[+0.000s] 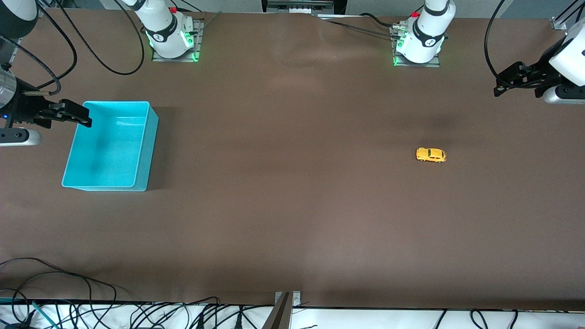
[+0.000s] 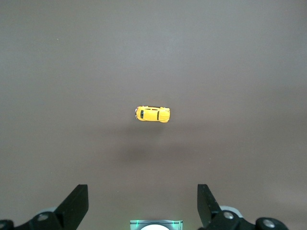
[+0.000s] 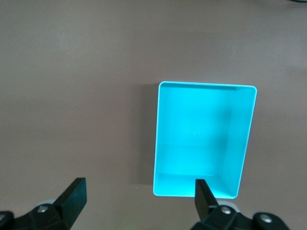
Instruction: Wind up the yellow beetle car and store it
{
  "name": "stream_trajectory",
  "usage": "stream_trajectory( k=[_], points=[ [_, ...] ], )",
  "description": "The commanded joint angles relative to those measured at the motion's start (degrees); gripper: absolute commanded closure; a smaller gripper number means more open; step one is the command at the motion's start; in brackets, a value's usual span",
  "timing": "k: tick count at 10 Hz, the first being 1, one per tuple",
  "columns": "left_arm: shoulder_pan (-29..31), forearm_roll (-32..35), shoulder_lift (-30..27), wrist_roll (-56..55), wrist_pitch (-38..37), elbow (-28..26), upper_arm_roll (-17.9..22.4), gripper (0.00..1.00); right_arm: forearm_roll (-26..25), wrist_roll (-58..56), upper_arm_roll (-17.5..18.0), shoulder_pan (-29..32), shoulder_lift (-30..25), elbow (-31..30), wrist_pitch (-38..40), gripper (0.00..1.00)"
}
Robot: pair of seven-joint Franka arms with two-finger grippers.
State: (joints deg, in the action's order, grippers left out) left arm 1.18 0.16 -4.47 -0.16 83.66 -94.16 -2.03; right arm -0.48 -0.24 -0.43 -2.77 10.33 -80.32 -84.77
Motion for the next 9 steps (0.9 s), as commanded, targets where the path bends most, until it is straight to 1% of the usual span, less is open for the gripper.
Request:
stream_trajectory(
  k=[1, 9],
  points=[
    [0.5, -0.1, -0.5, -0.6, -0.3, -0.3, -0.4, 0.0, 0.8, -0.2, 0.1, -0.1, 0.2, 1.2, 0.5, 0.0],
    [0.5, -0.1, -0.5, -0.6, -0.3, -0.3, -0.4, 0.0, 0.7, 0.1, 0.2, -0.1, -0.1, 1.4, 0.8, 0.0]
  ],
)
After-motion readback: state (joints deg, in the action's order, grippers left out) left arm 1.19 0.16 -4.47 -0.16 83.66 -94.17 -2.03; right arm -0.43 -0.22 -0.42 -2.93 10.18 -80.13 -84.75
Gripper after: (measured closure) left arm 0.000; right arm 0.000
